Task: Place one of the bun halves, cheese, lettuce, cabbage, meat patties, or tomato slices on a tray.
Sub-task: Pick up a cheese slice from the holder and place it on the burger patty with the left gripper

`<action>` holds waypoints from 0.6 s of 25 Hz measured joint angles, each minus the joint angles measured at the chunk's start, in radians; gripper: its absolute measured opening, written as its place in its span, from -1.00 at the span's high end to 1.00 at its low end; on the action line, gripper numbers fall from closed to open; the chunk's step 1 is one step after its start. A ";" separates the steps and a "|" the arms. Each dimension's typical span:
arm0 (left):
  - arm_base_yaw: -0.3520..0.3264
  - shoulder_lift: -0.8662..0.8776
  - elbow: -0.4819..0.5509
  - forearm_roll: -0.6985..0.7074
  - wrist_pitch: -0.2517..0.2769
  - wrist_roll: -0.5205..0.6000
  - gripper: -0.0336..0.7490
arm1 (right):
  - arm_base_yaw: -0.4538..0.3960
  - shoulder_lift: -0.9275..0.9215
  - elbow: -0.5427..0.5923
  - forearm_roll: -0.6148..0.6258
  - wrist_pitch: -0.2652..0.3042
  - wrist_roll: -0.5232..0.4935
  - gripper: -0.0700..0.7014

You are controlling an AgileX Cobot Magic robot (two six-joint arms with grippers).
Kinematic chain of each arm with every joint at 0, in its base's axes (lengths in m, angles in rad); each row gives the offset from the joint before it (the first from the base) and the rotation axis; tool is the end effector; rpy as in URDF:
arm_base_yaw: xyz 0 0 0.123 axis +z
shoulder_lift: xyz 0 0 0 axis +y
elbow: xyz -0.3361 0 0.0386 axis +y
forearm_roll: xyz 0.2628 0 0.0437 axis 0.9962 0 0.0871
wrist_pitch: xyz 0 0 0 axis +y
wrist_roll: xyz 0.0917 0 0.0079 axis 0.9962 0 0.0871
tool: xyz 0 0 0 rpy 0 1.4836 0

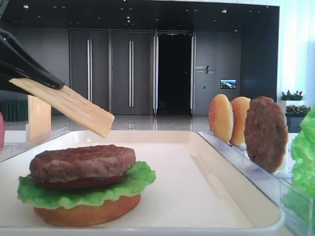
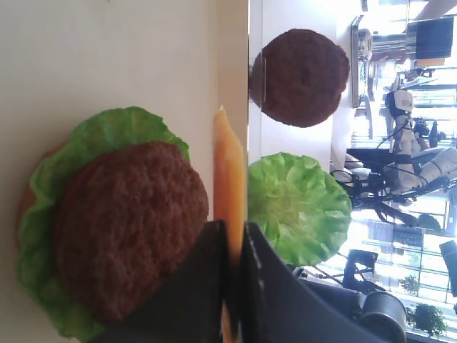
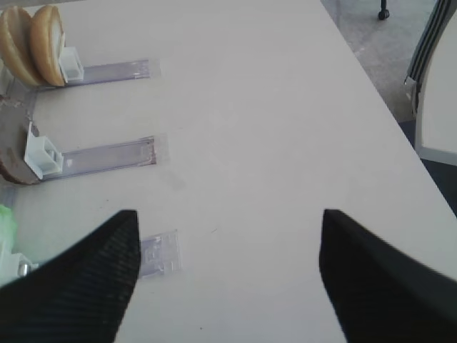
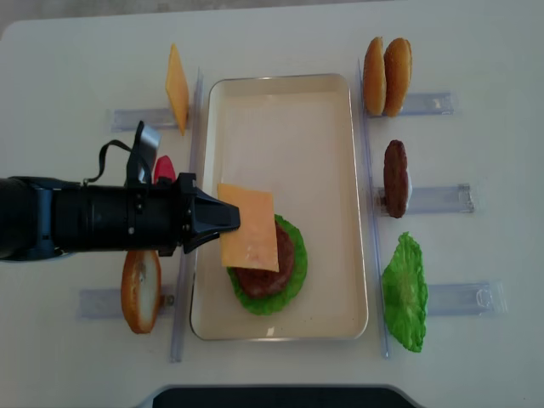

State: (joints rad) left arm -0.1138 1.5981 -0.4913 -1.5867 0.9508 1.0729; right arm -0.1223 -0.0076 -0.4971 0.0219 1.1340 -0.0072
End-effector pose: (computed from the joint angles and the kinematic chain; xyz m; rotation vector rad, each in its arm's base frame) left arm 0.2234 -0.1010 0.1976 -0.1404 2.5448 -1.4646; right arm -0.0481 0.0078 0.2768 0.1195 2.1097 -0.0508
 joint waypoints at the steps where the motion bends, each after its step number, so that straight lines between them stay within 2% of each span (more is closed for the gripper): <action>1: -0.001 0.000 0.000 0.001 0.001 0.000 0.85 | 0.000 0.000 0.000 0.000 0.000 0.000 -0.55; 4: -0.021 0.000 0.000 0.001 -0.001 0.000 0.85 | 0.000 0.000 0.000 0.000 0.000 0.000 -0.55; 8: -0.066 0.000 0.000 0.002 -0.047 0.001 0.85 | 0.000 0.000 0.000 0.000 0.000 0.000 -0.55; 15: -0.071 0.000 0.000 0.002 -0.073 -0.004 0.85 | 0.000 0.000 0.000 0.000 0.000 0.000 -0.55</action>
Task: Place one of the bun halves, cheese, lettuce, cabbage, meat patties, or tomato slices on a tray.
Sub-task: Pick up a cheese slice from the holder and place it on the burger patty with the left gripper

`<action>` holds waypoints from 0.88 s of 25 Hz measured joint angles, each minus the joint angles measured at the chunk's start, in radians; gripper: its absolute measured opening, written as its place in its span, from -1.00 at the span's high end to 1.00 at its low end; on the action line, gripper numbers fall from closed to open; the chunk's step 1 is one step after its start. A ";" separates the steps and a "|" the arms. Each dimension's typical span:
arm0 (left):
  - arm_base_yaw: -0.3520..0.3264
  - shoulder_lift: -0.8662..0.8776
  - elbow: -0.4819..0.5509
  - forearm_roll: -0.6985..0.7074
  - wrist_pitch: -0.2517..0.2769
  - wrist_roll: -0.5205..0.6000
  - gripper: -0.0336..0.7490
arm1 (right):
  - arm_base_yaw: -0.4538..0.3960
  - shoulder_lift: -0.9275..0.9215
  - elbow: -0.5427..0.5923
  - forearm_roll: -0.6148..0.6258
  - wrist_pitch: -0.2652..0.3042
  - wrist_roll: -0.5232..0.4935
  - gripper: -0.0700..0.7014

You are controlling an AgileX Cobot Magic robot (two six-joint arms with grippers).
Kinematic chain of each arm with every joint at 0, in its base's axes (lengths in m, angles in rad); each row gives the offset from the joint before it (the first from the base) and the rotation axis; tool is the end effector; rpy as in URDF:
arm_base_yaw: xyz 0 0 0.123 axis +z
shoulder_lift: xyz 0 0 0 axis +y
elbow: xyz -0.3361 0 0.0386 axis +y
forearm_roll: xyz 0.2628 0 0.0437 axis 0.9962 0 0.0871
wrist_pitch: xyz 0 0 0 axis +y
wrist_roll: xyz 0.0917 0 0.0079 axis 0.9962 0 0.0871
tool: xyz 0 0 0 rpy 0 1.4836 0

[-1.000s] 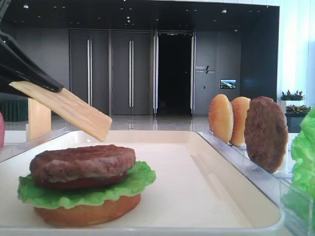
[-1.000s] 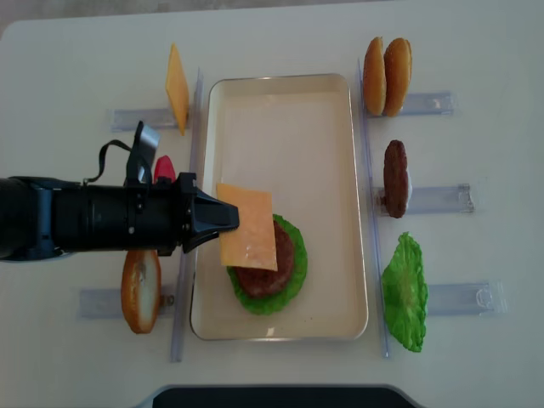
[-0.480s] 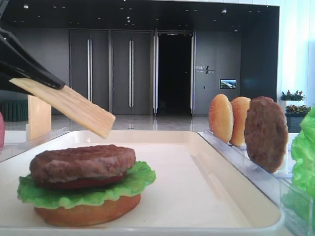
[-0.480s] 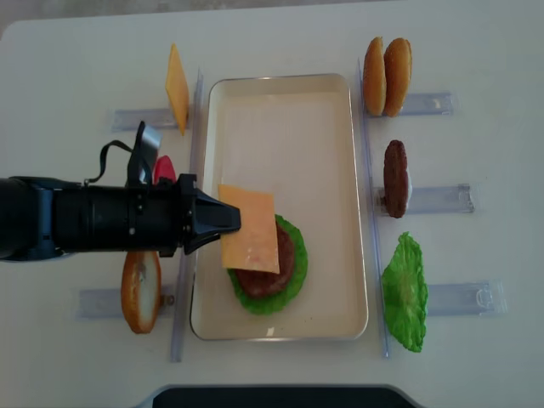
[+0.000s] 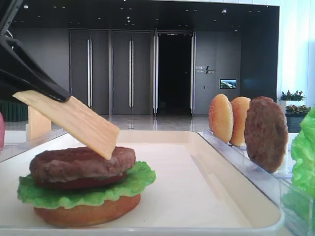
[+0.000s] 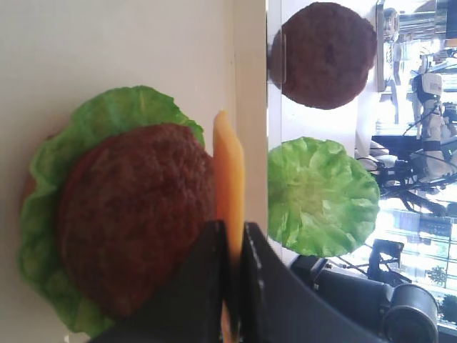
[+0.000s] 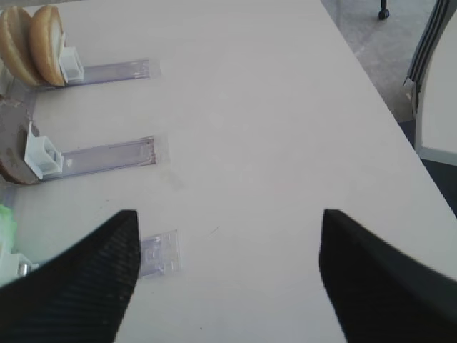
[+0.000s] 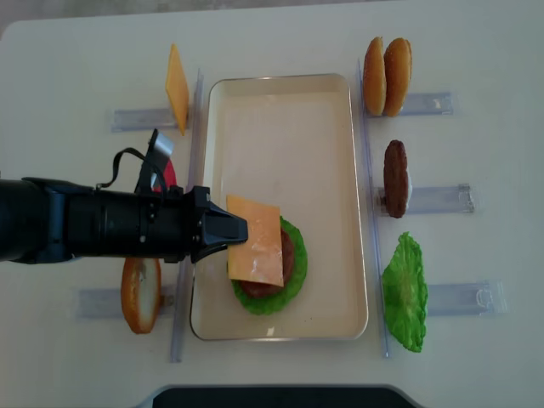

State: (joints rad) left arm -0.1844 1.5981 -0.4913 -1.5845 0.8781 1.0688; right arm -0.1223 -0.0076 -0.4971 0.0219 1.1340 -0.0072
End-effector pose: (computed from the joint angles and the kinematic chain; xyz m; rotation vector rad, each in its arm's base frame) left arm 0.2190 -0.1130 0.1930 -0.0867 2.5967 -1.3940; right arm -0.0481 0.0078 0.2768 0.1195 2.1097 -0.0508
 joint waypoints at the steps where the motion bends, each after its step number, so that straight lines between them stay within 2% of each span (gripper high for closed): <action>1: 0.000 0.000 0.000 0.000 -0.006 0.000 0.85 | 0.000 0.000 0.000 0.000 0.000 0.000 -0.55; 4: 0.000 0.000 0.000 -0.004 -0.013 0.003 0.85 | 0.000 0.000 0.000 0.000 0.000 0.000 -0.55; 10: 0.000 0.000 0.000 -0.101 0.019 0.096 0.85 | 0.000 0.000 0.000 0.000 0.000 0.000 -0.55; 15: 0.000 0.032 0.000 -0.107 0.023 0.108 0.85 | 0.000 0.000 0.000 0.000 0.000 0.000 -0.55; 20: 0.000 0.114 0.000 -0.106 0.096 0.112 0.85 | 0.000 0.000 0.000 0.000 0.000 0.000 -0.55; 22: 0.000 0.130 0.000 -0.106 0.101 0.120 0.85 | 0.000 0.000 0.000 0.000 0.000 0.000 -0.55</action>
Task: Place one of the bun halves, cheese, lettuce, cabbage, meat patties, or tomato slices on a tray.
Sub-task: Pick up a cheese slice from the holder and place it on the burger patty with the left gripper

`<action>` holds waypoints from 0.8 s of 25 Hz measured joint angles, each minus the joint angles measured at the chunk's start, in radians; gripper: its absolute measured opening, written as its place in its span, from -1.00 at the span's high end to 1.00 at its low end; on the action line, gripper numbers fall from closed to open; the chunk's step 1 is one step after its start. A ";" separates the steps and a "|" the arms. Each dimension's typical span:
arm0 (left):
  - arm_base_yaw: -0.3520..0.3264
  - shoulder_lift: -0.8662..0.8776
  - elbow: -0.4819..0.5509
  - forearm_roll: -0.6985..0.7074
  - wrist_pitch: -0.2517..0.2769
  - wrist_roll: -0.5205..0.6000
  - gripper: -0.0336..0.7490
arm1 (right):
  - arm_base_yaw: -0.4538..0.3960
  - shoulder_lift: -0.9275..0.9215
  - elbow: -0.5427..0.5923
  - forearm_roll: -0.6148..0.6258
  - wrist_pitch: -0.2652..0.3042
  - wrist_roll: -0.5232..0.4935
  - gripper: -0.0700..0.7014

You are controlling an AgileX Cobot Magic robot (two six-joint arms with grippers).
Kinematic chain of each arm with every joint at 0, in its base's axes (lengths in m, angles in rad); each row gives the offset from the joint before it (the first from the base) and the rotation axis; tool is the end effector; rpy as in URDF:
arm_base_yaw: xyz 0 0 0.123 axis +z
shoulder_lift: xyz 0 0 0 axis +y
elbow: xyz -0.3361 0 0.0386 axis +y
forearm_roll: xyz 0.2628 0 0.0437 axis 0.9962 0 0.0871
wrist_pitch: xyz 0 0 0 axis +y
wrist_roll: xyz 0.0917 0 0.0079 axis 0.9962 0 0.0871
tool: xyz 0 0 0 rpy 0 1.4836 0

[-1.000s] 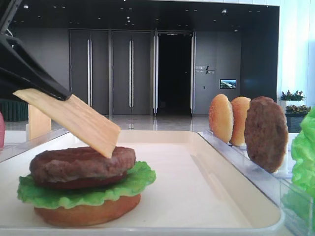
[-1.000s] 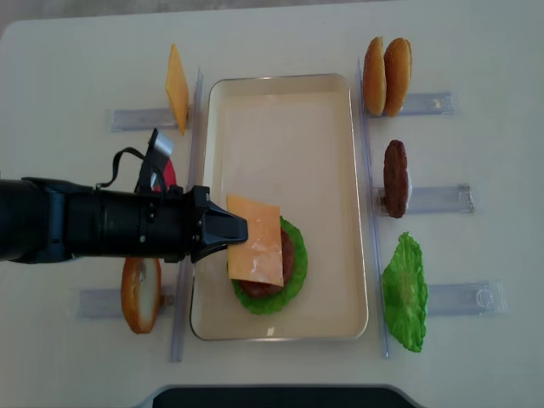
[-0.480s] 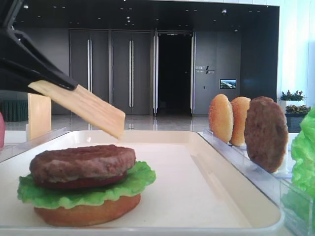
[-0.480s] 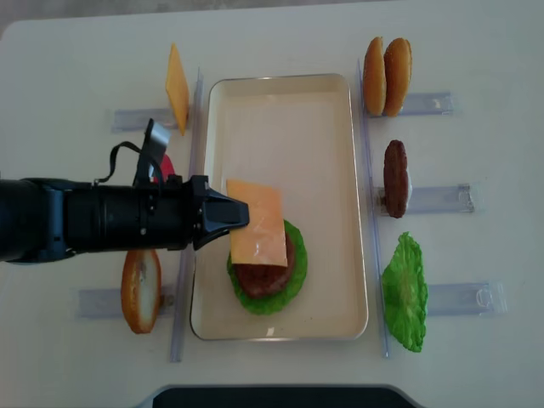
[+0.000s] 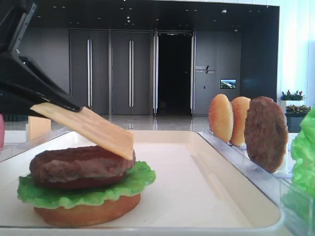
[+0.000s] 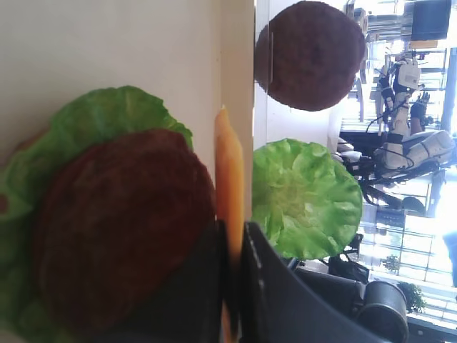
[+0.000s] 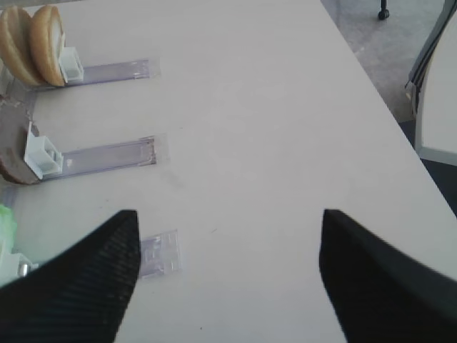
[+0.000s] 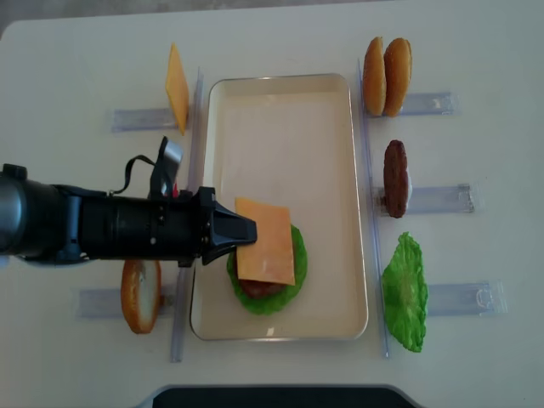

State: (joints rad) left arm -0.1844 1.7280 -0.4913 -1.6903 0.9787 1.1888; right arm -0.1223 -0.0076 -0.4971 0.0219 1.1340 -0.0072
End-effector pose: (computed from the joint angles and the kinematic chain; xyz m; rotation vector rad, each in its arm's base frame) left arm 0.2294 -0.1200 0.1719 -0.1144 2.5730 -1.5336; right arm -0.0481 0.0078 0.2768 0.1195 2.1097 -0.0508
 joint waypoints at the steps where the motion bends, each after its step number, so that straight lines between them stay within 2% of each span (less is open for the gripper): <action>1: 0.000 0.002 0.000 0.000 0.001 0.003 0.85 | 0.000 0.000 0.000 0.000 0.000 0.000 -0.55; 12: 0.000 0.003 0.000 -0.001 0.003 0.015 0.83 | 0.000 0.000 0.000 0.000 0.000 0.000 -0.55; 20: 0.000 0.003 0.000 0.009 0.003 0.017 0.54 | 0.000 0.000 0.000 0.000 0.000 0.000 -0.55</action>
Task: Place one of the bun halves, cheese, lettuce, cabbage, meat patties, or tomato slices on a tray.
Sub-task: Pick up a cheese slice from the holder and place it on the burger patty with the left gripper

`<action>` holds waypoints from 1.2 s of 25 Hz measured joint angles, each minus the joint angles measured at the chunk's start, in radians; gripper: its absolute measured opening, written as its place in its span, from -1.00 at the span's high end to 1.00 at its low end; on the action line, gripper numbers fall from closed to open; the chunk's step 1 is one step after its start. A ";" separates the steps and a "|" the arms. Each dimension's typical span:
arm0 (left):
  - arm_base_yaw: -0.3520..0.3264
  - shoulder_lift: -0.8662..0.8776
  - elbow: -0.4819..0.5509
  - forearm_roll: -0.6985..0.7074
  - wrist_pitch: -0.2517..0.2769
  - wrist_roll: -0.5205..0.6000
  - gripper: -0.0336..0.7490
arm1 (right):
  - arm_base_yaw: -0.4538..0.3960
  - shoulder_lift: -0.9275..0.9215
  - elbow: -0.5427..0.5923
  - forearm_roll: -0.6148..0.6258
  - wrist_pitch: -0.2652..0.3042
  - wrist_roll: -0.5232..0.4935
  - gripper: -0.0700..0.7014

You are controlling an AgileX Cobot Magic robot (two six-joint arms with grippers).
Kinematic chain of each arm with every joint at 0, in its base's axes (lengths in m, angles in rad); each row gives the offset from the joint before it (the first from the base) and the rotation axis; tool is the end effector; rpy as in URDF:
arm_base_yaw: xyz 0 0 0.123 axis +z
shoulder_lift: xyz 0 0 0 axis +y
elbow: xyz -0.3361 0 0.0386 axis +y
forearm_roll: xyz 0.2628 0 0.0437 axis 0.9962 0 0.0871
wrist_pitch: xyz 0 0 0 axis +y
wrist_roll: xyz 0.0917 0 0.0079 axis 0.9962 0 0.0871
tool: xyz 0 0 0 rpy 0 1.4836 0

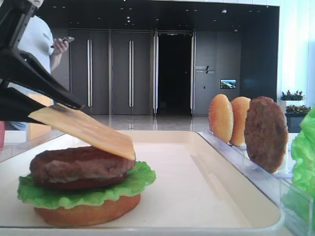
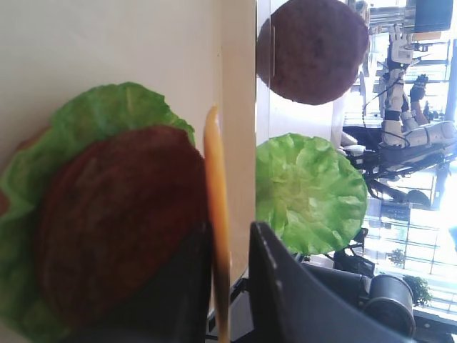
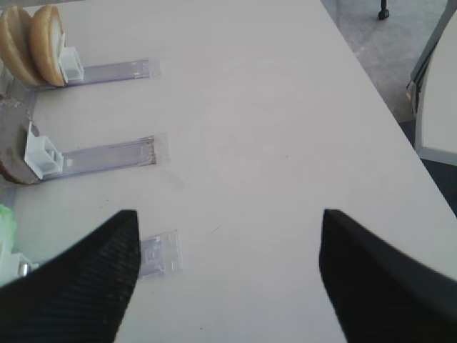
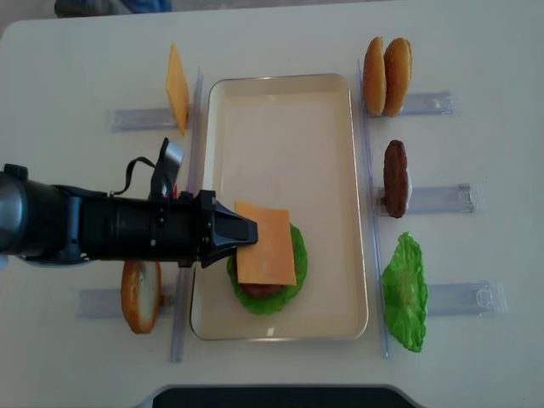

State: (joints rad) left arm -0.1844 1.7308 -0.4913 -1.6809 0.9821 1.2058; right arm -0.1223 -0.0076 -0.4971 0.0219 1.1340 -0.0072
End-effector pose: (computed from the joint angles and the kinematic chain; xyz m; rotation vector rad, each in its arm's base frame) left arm 0.2287 -0.1201 0.1712 -0.0812 2.5742 -1.5304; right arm -0.0481 0.0078 0.2768 0.1195 2.1097 -0.0508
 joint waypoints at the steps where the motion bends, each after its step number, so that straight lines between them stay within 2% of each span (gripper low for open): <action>1: 0.000 0.000 0.000 0.001 0.000 0.001 0.53 | 0.000 0.000 0.000 0.000 0.000 0.000 -0.55; 11: 0.000 0.000 0.000 0.010 0.000 0.001 0.49 | 0.000 0.000 0.000 0.000 0.000 0.000 -0.55; 17: 0.000 0.000 0.000 0.016 0.000 0.001 0.13 | 0.000 0.000 0.000 0.000 0.000 0.000 -0.55; 19: 0.000 0.000 0.000 0.024 0.000 0.001 0.07 | 0.000 0.000 0.000 0.000 0.000 0.000 -0.55; 30: 0.000 0.000 0.000 0.086 0.000 0.001 0.03 | 0.000 0.000 0.000 0.000 0.000 0.000 -0.55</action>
State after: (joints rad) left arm -0.1844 1.7308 -0.4913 -1.5952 0.9821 1.2064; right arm -0.1223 -0.0076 -0.4971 0.0219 1.1340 -0.0072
